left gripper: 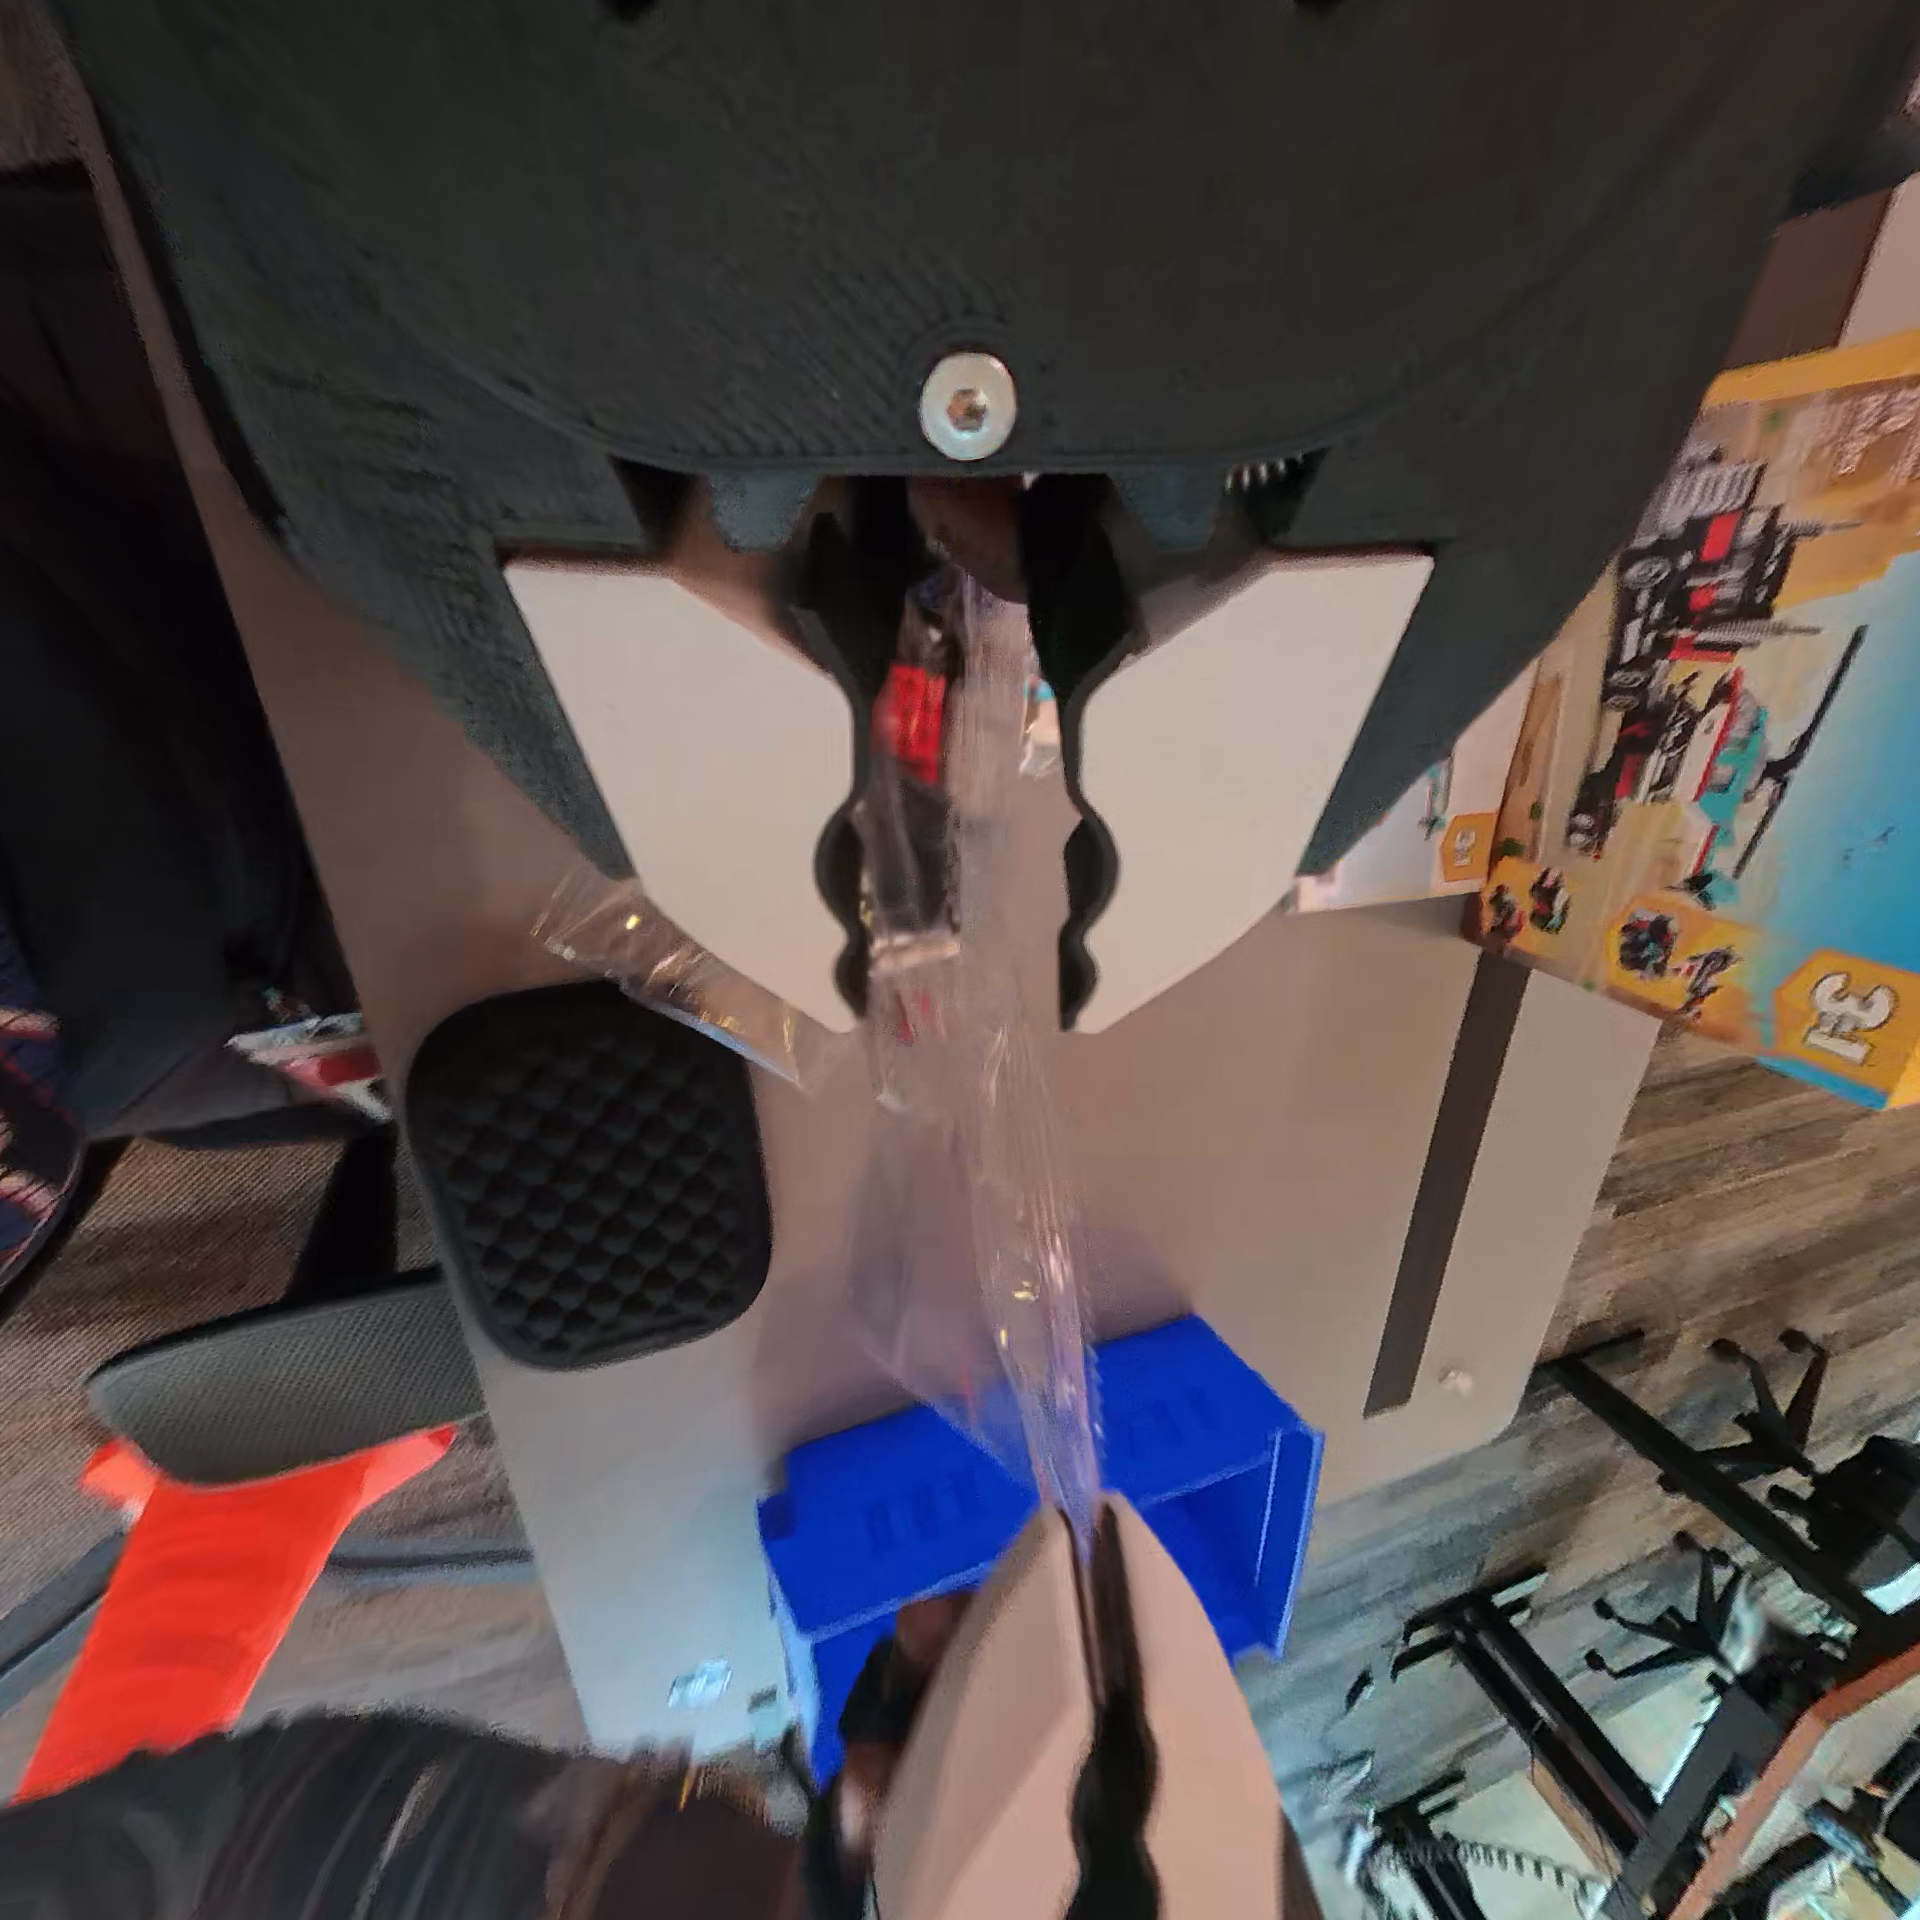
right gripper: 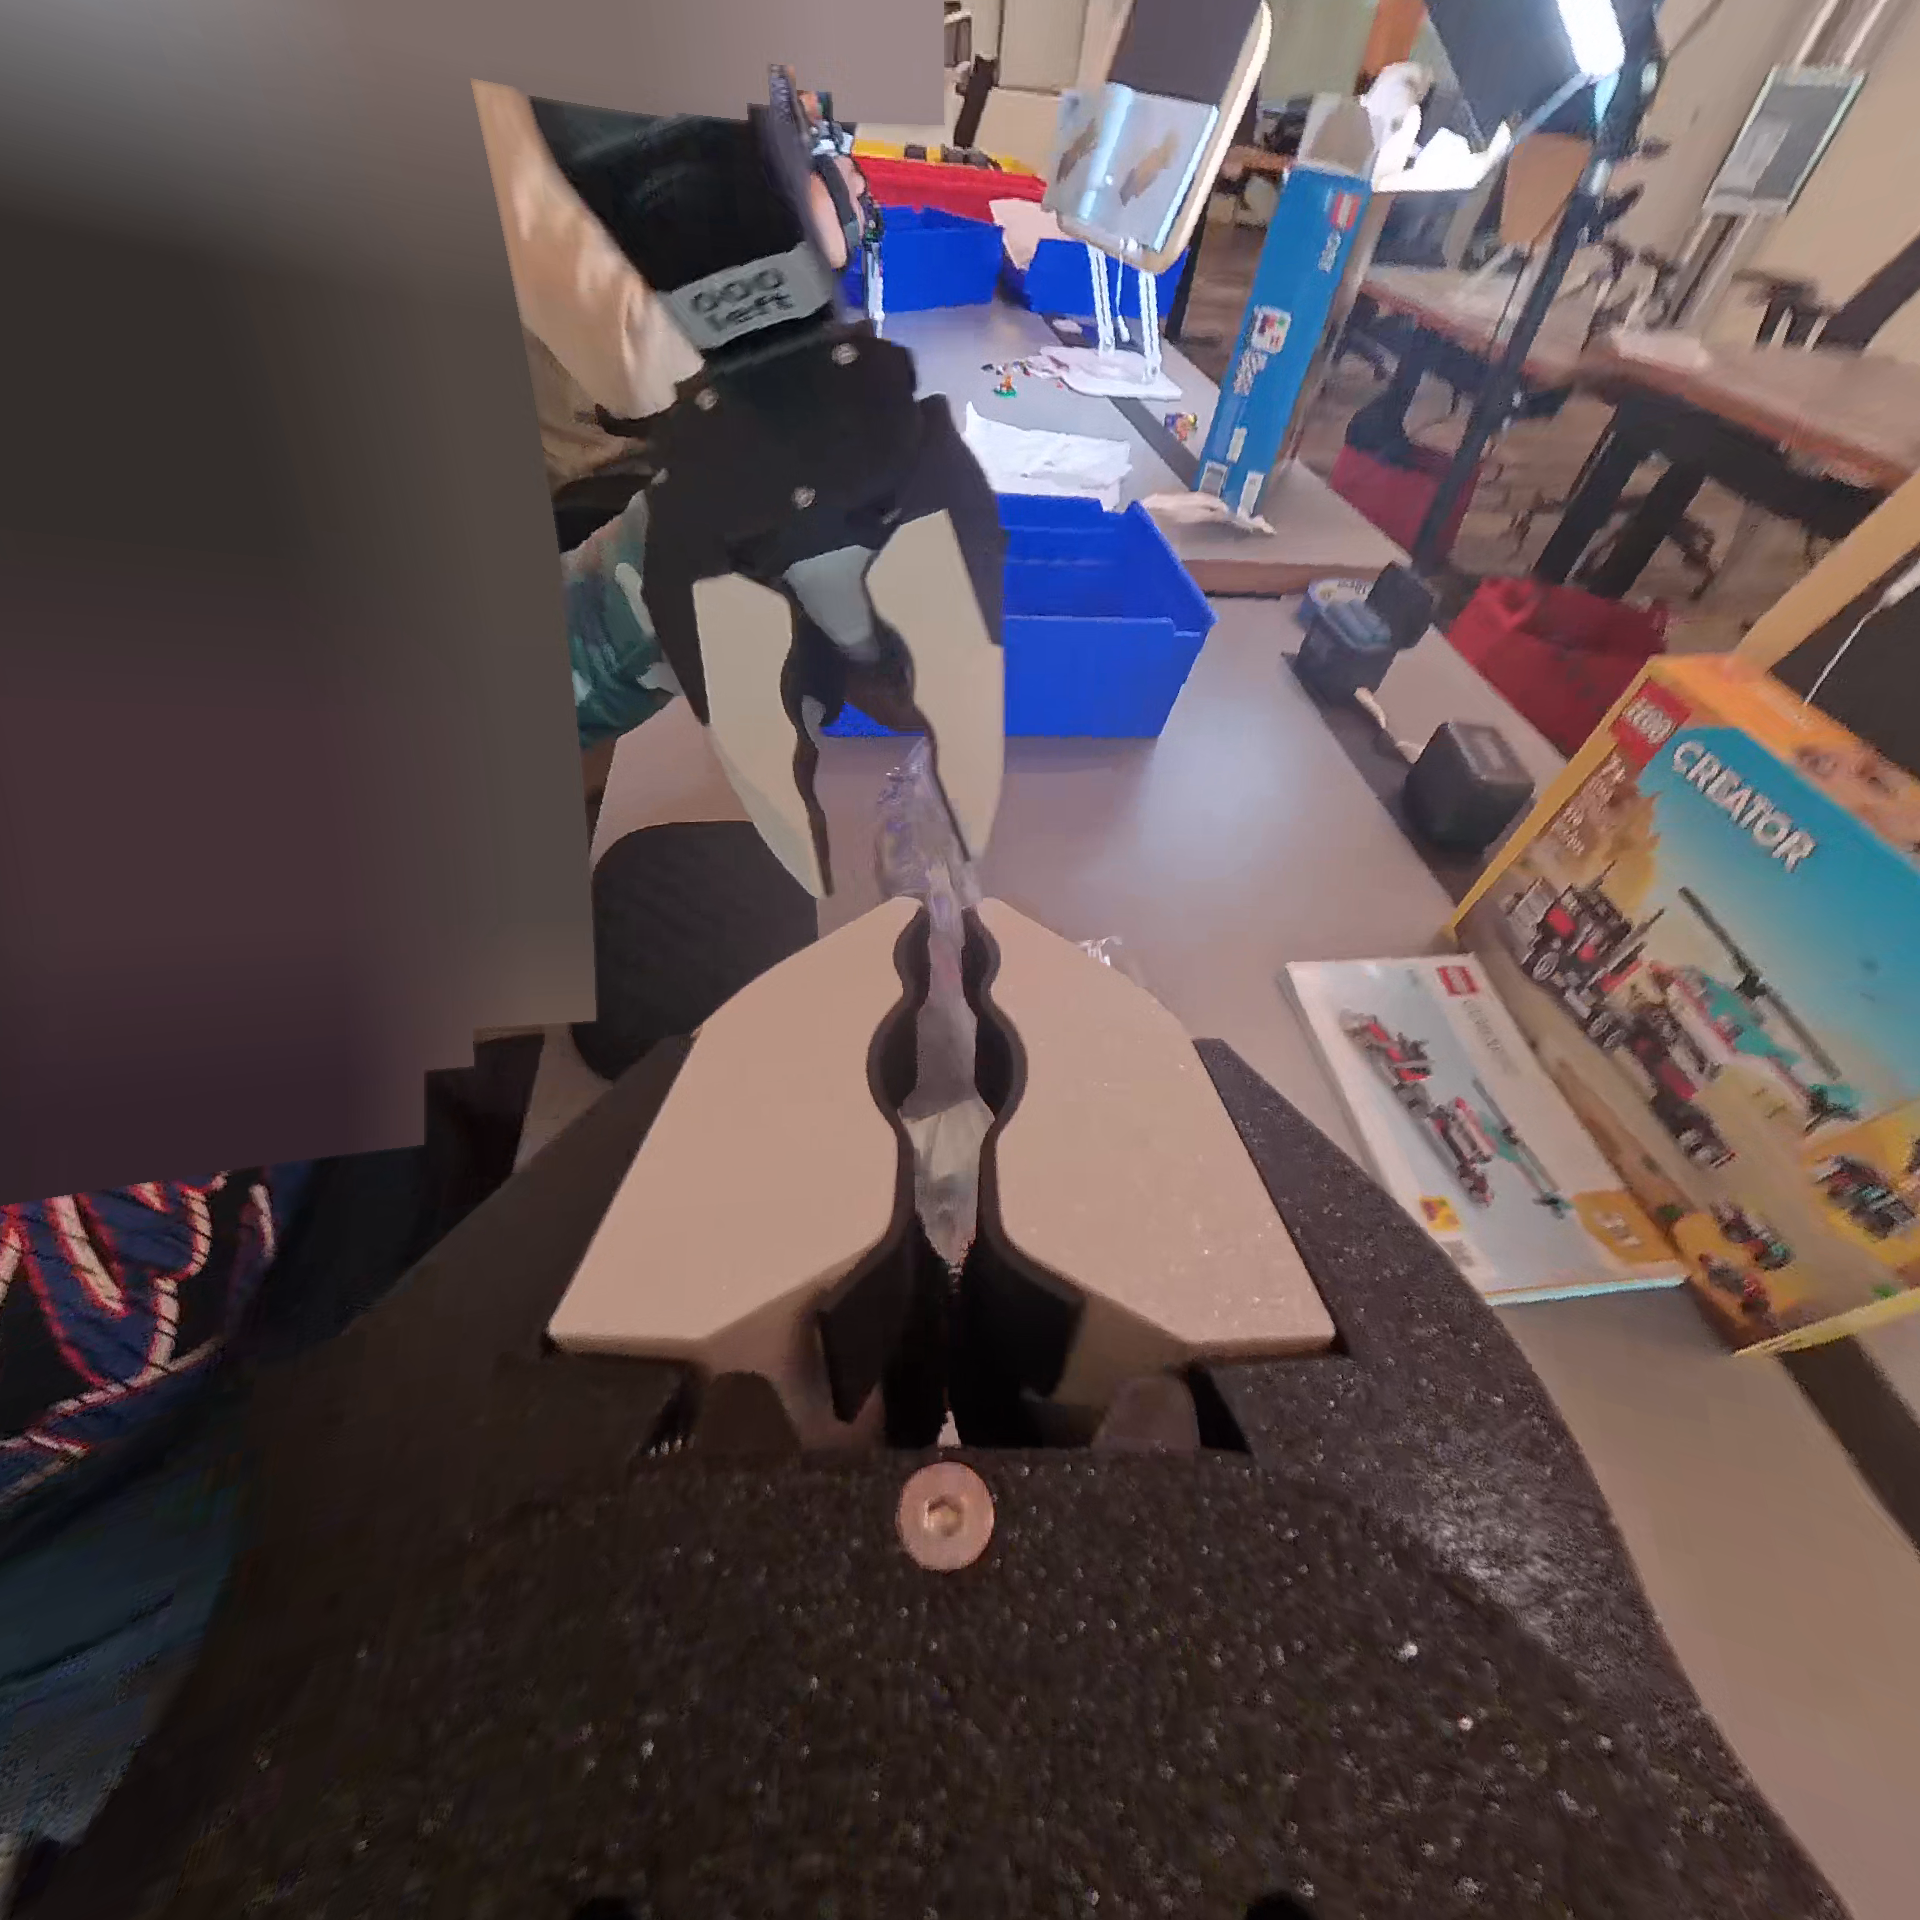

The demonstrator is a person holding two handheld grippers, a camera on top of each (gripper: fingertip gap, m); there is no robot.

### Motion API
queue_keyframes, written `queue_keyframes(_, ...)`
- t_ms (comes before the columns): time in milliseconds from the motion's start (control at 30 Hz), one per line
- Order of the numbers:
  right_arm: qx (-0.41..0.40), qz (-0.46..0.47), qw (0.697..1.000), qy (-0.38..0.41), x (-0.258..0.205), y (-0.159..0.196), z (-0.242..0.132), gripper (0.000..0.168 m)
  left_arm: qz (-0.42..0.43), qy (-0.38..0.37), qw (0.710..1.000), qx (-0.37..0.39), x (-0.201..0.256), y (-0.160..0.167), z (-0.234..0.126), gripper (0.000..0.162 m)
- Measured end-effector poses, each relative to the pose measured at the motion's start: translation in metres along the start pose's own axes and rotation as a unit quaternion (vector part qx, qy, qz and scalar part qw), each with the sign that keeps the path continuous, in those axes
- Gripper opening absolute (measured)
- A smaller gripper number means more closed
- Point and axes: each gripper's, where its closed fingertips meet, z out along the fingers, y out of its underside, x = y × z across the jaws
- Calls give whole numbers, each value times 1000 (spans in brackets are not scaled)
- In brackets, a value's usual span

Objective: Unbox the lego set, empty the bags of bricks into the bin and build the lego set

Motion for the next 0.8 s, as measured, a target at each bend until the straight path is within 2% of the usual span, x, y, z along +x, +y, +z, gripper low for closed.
queue_keyframes(100, 4, -77, 997, -2, -14, 0, -1, 5, -39, 36, 997, 58, 6, -26, 2, 45)
queue_keyframes(200, -6, -176, 984, 17, -24, 1, -1, 6, -73, 75, 993, 59, 8, -37, 11, 44)
queue_keyframes(267, -12, -225, 974, 31, -28, 2, -1, 5, -99, 125, 986, 54, 15, -41, 17, 32)
queue_keyframes(333, -14, -242, 969, 40, -32, 3, -2, 5, -123, 179, 974, 60, 25, -47, 20, 11)
queue_keyframes(400, -17, -212, 976, 51, -30, 5, -5, 8, -122, 183, 973, 66, 25, -48, 23, 6)
queue_keyframes(433, -15, -178, 983, 49, -30, 6, -7, 14, -110, 166, 977, 74, 23, -49, 24, 5)
queue_keyframes(500, -8, -80, 997, 7, -36, 7, -11, 37, -76, 116, 987, 83, 18, -50, 26, 5)
queue_keyframes(533, -8, -28, 1000, -10, -37, 7, -13, 42, -53, 89, 991, 82, 16, -50, 26, 5)
queue_keyframes(600, -1, 36, 999, -26, -37, 4, -15, 39, -11, 47, 996, 71, 16, -50, 27, 5)
queue_keyframes(667, -10, 66, 997, -27, -34, 3, -14, 25, 20, 17, 998, 58, 16, -50, 28, 5)
queue_keyframes(767, -54, 62, 996, -18, -32, 10, -10, 6, 42, -9, 998, 47, 15, -50, 29, 5)
queue_keyframes(800, -59, 58, 996, -14, -32, 10, -9, 4, 44, -14, 998, 45, 14, -49, 29, 5)
